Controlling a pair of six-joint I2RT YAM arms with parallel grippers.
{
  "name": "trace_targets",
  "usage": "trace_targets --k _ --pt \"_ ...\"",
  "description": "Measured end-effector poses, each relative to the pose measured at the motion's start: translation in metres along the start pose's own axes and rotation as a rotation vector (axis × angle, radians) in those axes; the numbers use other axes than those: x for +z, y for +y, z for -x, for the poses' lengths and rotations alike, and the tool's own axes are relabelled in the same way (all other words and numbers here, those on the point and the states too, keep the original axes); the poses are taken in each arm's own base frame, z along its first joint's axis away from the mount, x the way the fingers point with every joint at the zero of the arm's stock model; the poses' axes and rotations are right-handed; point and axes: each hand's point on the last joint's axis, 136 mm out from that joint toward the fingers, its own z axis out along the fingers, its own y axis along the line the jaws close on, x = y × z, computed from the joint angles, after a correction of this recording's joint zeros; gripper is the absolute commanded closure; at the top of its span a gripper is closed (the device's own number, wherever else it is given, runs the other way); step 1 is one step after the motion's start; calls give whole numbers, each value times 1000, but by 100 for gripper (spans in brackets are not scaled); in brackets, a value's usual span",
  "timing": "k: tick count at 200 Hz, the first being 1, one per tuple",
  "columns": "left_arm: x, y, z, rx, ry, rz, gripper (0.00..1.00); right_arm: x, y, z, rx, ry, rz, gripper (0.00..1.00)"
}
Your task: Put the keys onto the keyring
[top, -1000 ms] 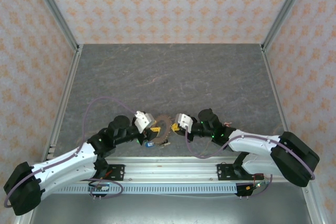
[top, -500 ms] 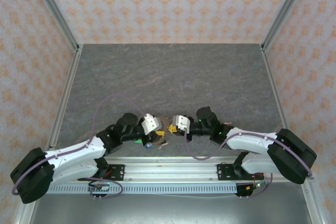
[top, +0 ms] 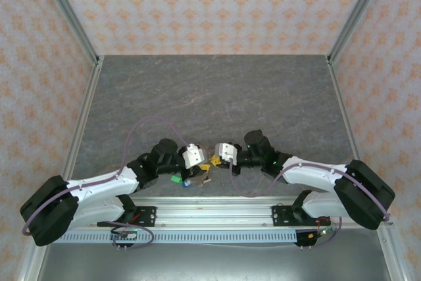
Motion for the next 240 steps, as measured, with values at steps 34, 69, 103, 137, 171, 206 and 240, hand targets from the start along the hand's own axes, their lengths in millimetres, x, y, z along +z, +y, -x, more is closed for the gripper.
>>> trace_targets --k 34,69,103,137,171,206,240 --pt "0 3 9 30 -15 3 81 2 0 -3 10 7 13 100" --pt "-1 4 14 46 -19 6 80 4 -1 -3 13 9 15 100" --pt "-2 4 10 64 8 6 74 4 -1 -1 12 6 18 100" --pt "-2 3 0 71 47 3 74 4 -1 -1 15 8 23 100" --pt "-2 3 -1 78 50 2 83 3 0 -1 18 7 29 100" --pt "-1 3 1 84 49 -1 84 3 1 -1 22 3 35 100" --pt "0 2 1 84 49 -7 92 3 1 -1 23 3 35 100"
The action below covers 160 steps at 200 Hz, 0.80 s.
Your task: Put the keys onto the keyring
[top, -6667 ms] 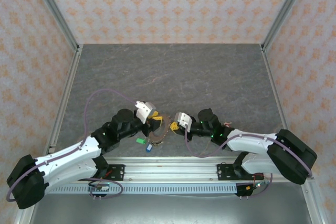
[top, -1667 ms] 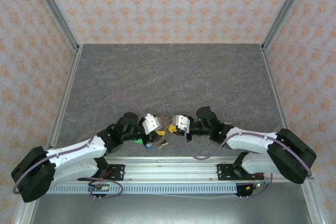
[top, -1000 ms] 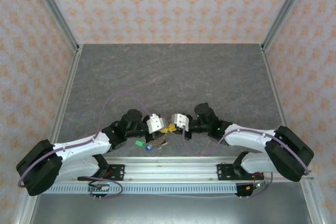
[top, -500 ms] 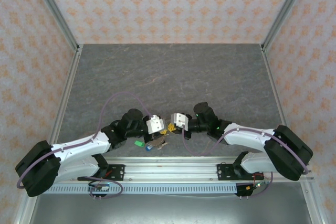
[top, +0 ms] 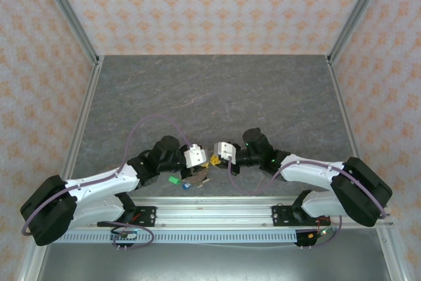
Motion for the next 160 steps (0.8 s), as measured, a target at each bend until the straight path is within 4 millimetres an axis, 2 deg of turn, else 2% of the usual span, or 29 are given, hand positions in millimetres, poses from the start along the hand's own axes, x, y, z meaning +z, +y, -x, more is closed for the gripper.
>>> trace_targets --k 12,35,49,61,87,107,123,142,160 --pt "0 0 -1 3 2 -1 100 0 0 0 1 1 -2 100" --pt "0 0 -1 4 4 2 100 0 -2 -1 8 2 -8 100" --pt "-2 2 0 5 1 12 100 -1 -3 0 10 1 -13 93" --pt "-3 4 2 8 -4 28 100 -2 -5 3 14 -5 -27 83" --pt "-12 12 7 10 -24 89 100 -13 -17 17 29 -35 -109 76" --pt "-18 16 9 8 -37 126 100 -34 -33 33 41 -83 -254 71" --pt "-22 18 9 4 -43 147 100 -55 -52 37 95 -102 -411 70" --pt "-25 19 8 2 -46 164 100 -81 -80 30 212 -107 -619 66" --pt "-25 20 7 -3 -46 169 100 -114 -112 5 417 -91 -825 66"
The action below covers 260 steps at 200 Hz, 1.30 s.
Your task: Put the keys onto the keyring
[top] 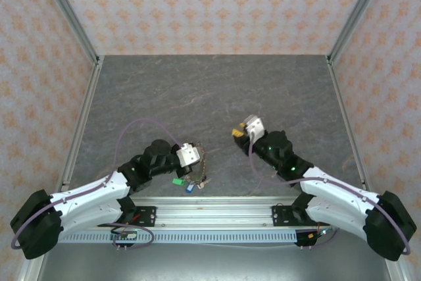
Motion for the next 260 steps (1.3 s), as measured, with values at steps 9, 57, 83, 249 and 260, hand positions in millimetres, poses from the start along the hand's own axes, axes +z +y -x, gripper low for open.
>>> trace_targets --k 9,57,83,249,260 --pt "0 0 0 -7 0 1 100 0 -27 -10 108 47 -110 63" --pt "-1 3 0 -41 4 15 100 -34 -145 -90 659 266 -603 58" --pt "-4 3 1 -52 -1 21 100 -55 -160 -122 816 330 -716 61" --pt "-24 12 4 -101 -42 104 100 -41 -121 -183 1044 693 -686 87" --pt "-24 12 4 -101 -42 104 100 -34 -114 -181 1048 708 -651 89"
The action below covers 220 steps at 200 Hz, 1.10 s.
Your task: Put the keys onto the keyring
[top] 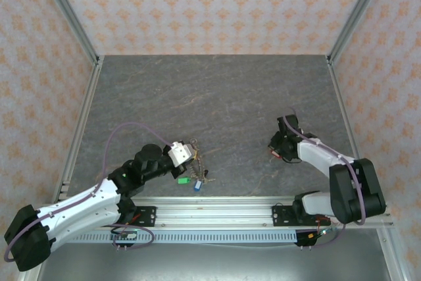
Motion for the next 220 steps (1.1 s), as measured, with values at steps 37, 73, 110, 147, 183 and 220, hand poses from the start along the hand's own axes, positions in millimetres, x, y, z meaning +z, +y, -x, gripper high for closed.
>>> trace_targets --k 37,73,110,147,183,220 --pt "1 0 -1 0 4 -1 100 5 32 -17 -20 72 103 88" --pt "3 -1 -5 -2 21 -6 100 -2 49 -21 -79 79 156 80" --pt "6 -1 -5 -3 26 -9 100 -22 66 -16 -222 53 230 68" --pt "11 -2 -3 -4 32 -23 100 -32 88 -30 -418 112 223 65" --pt "15 -3 -2 -6 44 -34 100 -22 93 -48 -587 178 103 65" --pt "16 -3 -2 -7 48 -40 100 -1 83 -64 -710 249 -55 65"
